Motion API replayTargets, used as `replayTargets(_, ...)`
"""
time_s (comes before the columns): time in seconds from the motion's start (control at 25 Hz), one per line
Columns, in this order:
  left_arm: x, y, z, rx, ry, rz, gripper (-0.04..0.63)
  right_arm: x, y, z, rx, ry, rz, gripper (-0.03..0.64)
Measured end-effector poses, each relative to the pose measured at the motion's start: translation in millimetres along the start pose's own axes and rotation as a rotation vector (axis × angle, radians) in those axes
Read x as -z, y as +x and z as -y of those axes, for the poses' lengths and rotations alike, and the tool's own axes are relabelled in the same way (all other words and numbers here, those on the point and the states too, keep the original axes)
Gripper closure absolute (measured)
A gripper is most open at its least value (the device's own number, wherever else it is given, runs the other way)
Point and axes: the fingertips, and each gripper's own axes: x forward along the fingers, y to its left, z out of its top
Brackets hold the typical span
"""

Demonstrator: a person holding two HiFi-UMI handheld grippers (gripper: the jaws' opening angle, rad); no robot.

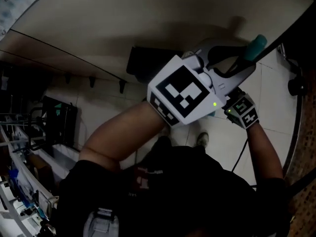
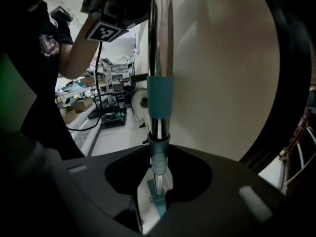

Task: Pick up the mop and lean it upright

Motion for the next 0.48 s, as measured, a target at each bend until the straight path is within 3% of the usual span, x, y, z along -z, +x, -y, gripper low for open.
replayTargets(0.48, 154.9, 11.8, 6.4, -0.07, -0.071, -0.119, 0.494, 124.4, 87.9, 4.7, 0.006, 0.058, -0.107, 0.491)
